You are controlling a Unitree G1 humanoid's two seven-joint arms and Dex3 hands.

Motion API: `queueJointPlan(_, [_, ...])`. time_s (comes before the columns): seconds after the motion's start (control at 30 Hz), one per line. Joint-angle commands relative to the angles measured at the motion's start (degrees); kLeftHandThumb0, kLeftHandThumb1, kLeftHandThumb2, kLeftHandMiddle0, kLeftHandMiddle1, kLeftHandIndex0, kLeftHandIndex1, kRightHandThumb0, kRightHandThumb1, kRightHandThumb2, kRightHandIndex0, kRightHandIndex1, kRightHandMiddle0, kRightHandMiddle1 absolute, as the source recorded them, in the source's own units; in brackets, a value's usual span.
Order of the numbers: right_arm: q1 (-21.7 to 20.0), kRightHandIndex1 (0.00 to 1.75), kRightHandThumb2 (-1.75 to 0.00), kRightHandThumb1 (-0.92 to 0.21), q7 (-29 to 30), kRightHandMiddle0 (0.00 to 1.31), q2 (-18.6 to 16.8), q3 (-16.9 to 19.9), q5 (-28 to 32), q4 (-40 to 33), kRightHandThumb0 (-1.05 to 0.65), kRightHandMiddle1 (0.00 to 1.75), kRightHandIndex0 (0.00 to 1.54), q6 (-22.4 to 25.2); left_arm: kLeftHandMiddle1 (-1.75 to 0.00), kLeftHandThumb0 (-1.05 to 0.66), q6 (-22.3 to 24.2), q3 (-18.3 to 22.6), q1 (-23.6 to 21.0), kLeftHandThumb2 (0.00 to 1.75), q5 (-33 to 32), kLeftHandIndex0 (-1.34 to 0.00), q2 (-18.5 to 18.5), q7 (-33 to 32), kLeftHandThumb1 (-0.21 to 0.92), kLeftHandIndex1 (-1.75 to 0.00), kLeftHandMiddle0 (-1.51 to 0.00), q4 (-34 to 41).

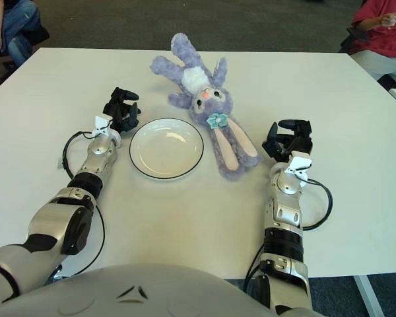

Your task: Put the doll into the plate.

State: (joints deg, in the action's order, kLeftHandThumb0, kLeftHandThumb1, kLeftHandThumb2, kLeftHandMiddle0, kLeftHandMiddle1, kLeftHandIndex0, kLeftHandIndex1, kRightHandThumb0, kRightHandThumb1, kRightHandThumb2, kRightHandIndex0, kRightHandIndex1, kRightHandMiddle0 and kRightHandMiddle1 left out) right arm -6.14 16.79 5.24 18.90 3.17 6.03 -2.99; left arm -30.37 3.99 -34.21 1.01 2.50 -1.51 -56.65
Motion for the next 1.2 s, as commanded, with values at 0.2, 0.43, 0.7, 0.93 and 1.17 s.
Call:
queueJointPlan(0.2, [-5.68,1.75,-1.00,-0.59,-0.80,0.29,2.39,2.64,2.97,-0.77,-0.01,1.75,0.31,4.24,-1.71,-0.01,0.63,-0.23,2.13,0.86,0.32,-0.26,-0.44,-0.08,0.68,-1.71,-0.28,-0.62])
queueJointPlan(0.43, [-9.31,1.75,-1.03,-0.57,-2.75,0.31,2.53,4.13,7.57,-1.35,-0.01,1.74,0.33,6.51,-1.71,-0.01,0.95,-0.10,2.24,0.86,0.14,-0.26,-0.64,-0.21,0.68,-1.71,-0.28,-0.37])
queueJointPlan(0.7, [-10.66,1.72,-1.01,-0.57,-3.38,0.33,3.14,3.56,7.10,-2.74,-0.01,1.72,0.34,6.34,-1.71,-0.01,0.68,0.00,2.29,0.85,0.11,-0.26,-0.78,-0.23,0.68,-1.70,-0.28,-0.40])
queueJointPlan(0.93, [-15.12,1.70,-0.94,-0.61,-3.20,0.31,6.25,1.82,4.14,-3.74,-0.01,1.70,0.33,10.00,-1.70,-0.01,0.80,-0.11,2.37,0.85,0.34,-0.27,-0.86,-0.54,0.68,-1.70,-0.29,-0.18])
queueJointPlan(1.17, [-16.74,1.71,-0.87,-0.67,-4.42,0.26,8.91,-1.46,0.98,-9.81,-0.01,1.71,0.29,17.66,-1.70,-0.01,0.78,-0.42,2.33,0.85,0.78,-0.27,-0.81,-1.05,0.68,-1.70,-0.29,-0.25])
